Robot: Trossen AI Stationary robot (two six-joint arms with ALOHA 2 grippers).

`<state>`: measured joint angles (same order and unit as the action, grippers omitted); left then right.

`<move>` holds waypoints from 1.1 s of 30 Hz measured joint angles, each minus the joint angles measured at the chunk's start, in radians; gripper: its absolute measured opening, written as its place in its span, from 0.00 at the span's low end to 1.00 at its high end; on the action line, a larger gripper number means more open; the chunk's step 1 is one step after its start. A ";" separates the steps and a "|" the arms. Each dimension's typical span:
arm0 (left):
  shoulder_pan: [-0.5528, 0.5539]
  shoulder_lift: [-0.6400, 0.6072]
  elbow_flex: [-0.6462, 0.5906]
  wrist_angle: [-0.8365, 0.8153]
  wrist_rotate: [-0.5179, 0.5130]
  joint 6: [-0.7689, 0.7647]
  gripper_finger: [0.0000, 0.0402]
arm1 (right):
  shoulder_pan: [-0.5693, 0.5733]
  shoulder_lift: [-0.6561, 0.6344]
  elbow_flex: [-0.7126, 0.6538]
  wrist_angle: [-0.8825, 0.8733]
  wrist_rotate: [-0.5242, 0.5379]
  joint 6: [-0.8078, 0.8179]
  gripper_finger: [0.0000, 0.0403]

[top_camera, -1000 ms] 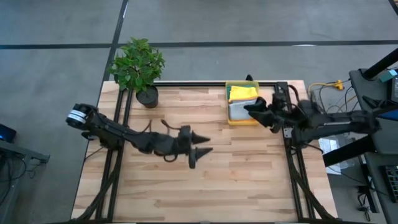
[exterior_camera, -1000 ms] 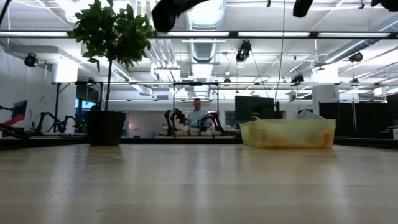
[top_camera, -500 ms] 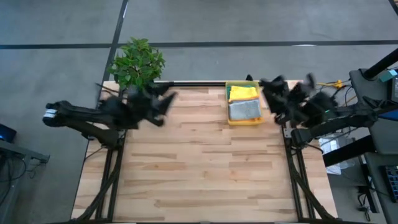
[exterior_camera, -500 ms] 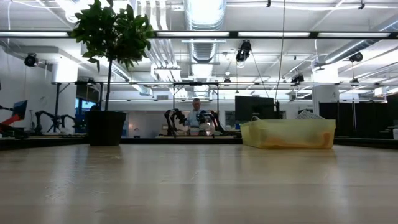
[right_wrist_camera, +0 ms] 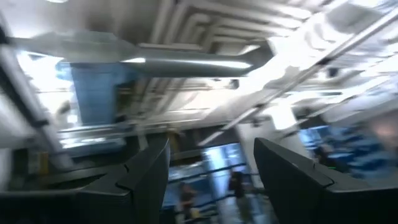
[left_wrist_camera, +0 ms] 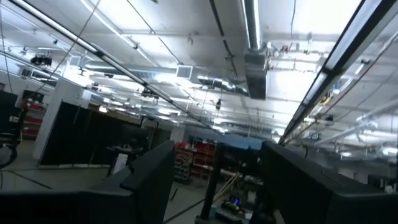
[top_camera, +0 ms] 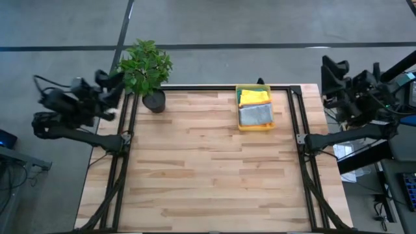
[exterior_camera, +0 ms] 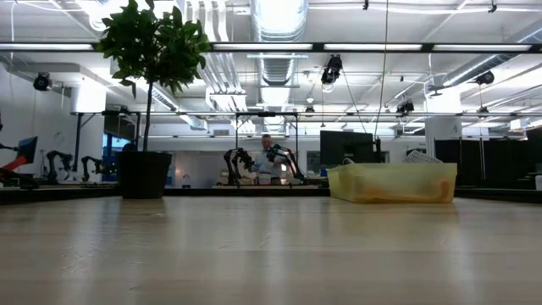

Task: Fold microfiber towels
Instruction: Return to Home Position

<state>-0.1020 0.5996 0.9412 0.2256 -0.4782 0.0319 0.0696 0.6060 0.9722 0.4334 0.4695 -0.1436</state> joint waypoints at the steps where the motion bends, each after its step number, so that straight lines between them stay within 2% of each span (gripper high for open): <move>1: 0.000 -0.029 -0.002 -0.017 0.000 0.000 0.56 | 0.000 -0.013 -0.012 0.007 0.027 -0.014 0.57; 3: 0.000 -0.080 -0.013 -0.046 -0.004 0.000 0.56 | 0.000 -0.030 -0.044 0.034 0.061 -0.023 0.57; 8: 0.000 -0.199 -0.082 -0.117 -0.037 -0.035 0.56 | 0.000 -0.082 -0.107 0.076 0.067 -0.017 0.57; 11: -0.001 -0.288 -0.156 -0.111 -0.077 -0.081 0.56 | 0.000 -0.125 -0.152 0.127 0.098 -0.007 0.57; 19: 0.000 -0.458 -0.321 -0.103 -0.102 -0.184 0.56 | 0.000 -0.236 -0.312 0.308 0.149 -0.031 0.57; 26: 0.000 -0.566 -0.391 -0.116 -0.142 -0.185 0.56 | 0.000 -0.429 -0.439 0.349 0.189 -0.039 0.55; 31: 0.000 -0.570 -0.397 -0.185 -0.193 -0.168 0.56 | -0.001 -0.601 -0.529 0.359 0.214 -0.055 0.55; 33: 0.000 -0.570 -0.396 -0.179 -0.197 -0.177 0.56 | -0.002 -0.606 -0.560 0.416 0.227 -0.063 0.55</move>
<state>-0.1017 0.0298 0.5452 0.0467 -0.6754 -0.1456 0.0679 0.0002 0.4123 0.8495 0.6966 -0.2066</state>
